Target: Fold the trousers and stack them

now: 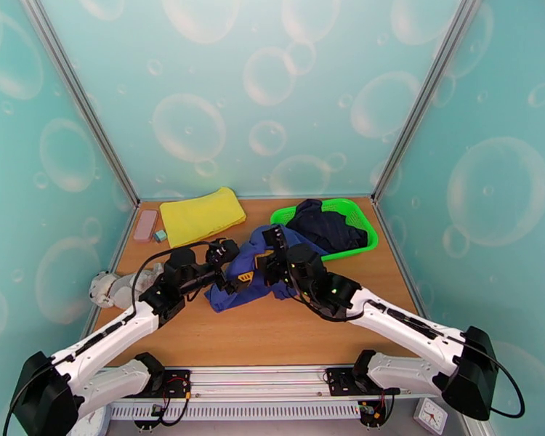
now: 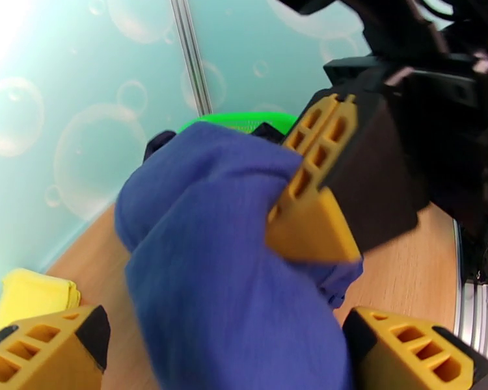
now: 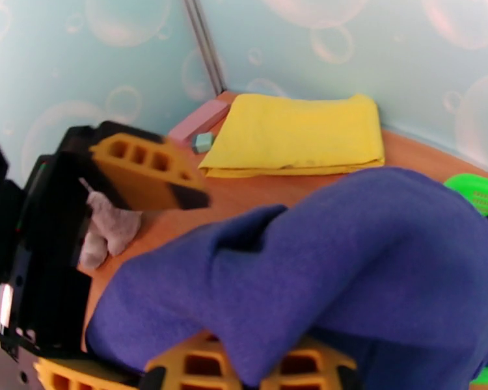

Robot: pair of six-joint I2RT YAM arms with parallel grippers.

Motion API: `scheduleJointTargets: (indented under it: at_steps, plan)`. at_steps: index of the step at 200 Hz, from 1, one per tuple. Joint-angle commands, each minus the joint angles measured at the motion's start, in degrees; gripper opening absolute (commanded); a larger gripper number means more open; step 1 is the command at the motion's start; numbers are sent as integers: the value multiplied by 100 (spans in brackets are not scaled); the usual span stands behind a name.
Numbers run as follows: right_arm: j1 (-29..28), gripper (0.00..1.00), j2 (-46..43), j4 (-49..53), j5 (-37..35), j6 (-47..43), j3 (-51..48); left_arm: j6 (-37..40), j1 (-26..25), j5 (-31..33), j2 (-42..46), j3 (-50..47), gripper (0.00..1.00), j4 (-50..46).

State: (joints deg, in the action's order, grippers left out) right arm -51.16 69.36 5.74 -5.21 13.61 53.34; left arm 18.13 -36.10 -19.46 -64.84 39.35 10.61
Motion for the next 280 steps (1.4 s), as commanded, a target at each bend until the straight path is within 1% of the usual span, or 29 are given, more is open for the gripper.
scheduleJointTargets:
  at_steps: [1, 13, 40, 49, 61, 73, 81, 89, 94, 98, 99, 100, 105, 111, 119, 128, 140, 160, 178, 193, 200, 203, 216, 243, 266, 280]
  plan:
    - [-232, 0, 39, -226, -199, -221, 213, -14, -64, -12, -271, 230, 99, 69]
    - [-262, 0, 18, -341, -129, -237, 195, 13, -84, -172, -409, 247, 99, 38]
    - [-381, 0, -142, -366, -129, -242, 236, 16, -138, 66, -639, 314, 99, 17]
    - [-437, 0, -220, -349, -133, -215, 229, 6, -137, 97, -655, 280, 97, 113]
    - [-482, 0, -303, -329, -107, -186, 199, 8, -143, 90, -645, 195, 87, 319]
    - [-512, 0, -377, -316, -132, -148, 155, 5, -143, -19, -606, 111, 68, 533]
    - [-521, 11, -433, -286, -225, -132, 119, -51, -141, -40, -571, 54, 53, 689]
    - [-523, 17, -488, -260, -333, -129, 77, -96, -139, -19, -536, 3, 37, 818]
    - [-519, 25, -532, -243, -447, -121, 43, -99, -143, 13, -518, -7, 28, 865]
    - [-520, 34, -578, -227, -551, -121, 16, -99, -141, 46, -501, -15, 22, 888]
    - [-523, 39, -594, -217, -604, -115, 5, -99, -142, 60, -498, -15, 21, 893]
    - [-523, 39, -594, -217, -604, -115, 5, -95, -138, 76, -492, -15, 20, 900]
    - [-519, 50, -659, -196, -770, -88, -35, -84, -140, 145, -471, -9, 13, 899]
    - [-518, 58, -746, -181, -973, -57, -87, -64, -140, 251, -445, 5, 7, 879]
    - [-491, 67, -886, -154, -1277, 9, -157, -47, -143, 399, -410, 39, 1, 851]
    - [-422, 73, -1037, -82, -1639, 107, -221, -53, -133, 622, -366, 82, 0, 820]
    - [-224, 78, -1256, 43, -2024, 245, -297, -131, -110, 929, -290, 153, 0, 786]
    - [337, 87, -1636, 296, -2185, 448, -472, -343, -68, 1451, -107, 390, 0, 615]
    - [1019, 88, -1834, 608, -2139, 542, -611, -720, 98, 1698, 126, 699, 0, 402]
    - [1529, 88, -1771, 755, -1922, 498, -708, -1204, 325, 1762, 406, 928, 0, 389]
    - [1656, 88, -1681, 798, -1808, 459, -719, -1433, 425, 1797, 529, 968, 0, 370]
    - [1706, 88, -1624, 826, -1778, 439, -715, -1503, 461, 1832, 581, 1159, 0, 337]
    - [1799, 88, -1319, 921, -1808, 366, -681, -1692, 546, 1973, 751, 1570, 0, 109]
    - [1827, 87, -581, 953, -1965, 248, -580, -1642, 544, 2458, 995, 2615, 0, -400]
    - [1881, 87, -252, 552, -1967, 286, -766, -1525, 549, 3048, 1037, 3590, 0, -523]
    - [1971, 87, -159, 283, -1781, 301, -924, -1390, 567, 3321, 915, 4280, 0, -611]
